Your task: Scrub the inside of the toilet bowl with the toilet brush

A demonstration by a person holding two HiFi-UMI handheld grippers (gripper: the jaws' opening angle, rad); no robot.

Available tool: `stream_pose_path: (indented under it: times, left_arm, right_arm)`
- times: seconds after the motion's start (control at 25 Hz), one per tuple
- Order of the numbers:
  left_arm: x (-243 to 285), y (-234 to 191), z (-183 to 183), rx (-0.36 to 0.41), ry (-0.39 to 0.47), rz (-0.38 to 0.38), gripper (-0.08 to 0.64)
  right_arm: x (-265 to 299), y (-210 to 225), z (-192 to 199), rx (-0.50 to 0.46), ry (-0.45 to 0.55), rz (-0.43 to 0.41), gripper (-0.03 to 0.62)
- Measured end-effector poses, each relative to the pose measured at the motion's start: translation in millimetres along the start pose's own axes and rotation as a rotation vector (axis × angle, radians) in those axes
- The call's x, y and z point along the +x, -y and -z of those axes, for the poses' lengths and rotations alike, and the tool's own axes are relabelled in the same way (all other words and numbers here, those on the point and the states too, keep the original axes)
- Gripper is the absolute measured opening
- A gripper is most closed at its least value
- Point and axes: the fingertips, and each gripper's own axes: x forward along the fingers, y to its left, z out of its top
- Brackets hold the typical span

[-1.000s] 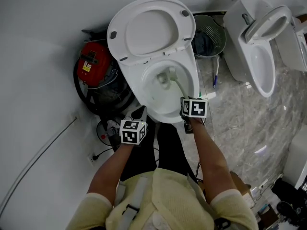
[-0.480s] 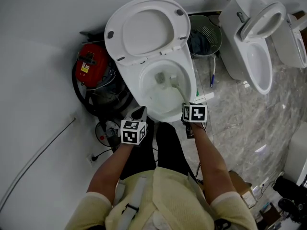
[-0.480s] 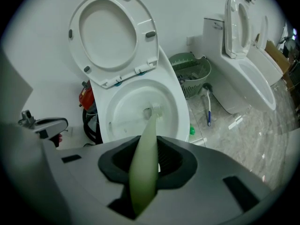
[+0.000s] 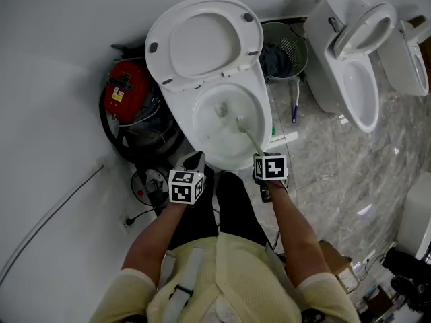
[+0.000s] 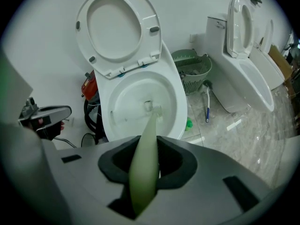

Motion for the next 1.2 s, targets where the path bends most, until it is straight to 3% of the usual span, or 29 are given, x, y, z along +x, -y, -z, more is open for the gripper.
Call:
stream_pose_path:
  times: [0.6,1.2]
  left_arm:
    - [-6,-5,3,-0.047,-0.004,-0.007,0.014]
    - [-11,-19,6,-0.122,-0.014,-0.011,0.014]
  right_arm:
    - [6,-42,34,-0.150,-0.120,-0.089,0.106]
    - [16,-81,8,-0.187,-0.092,-0.154,0.106]
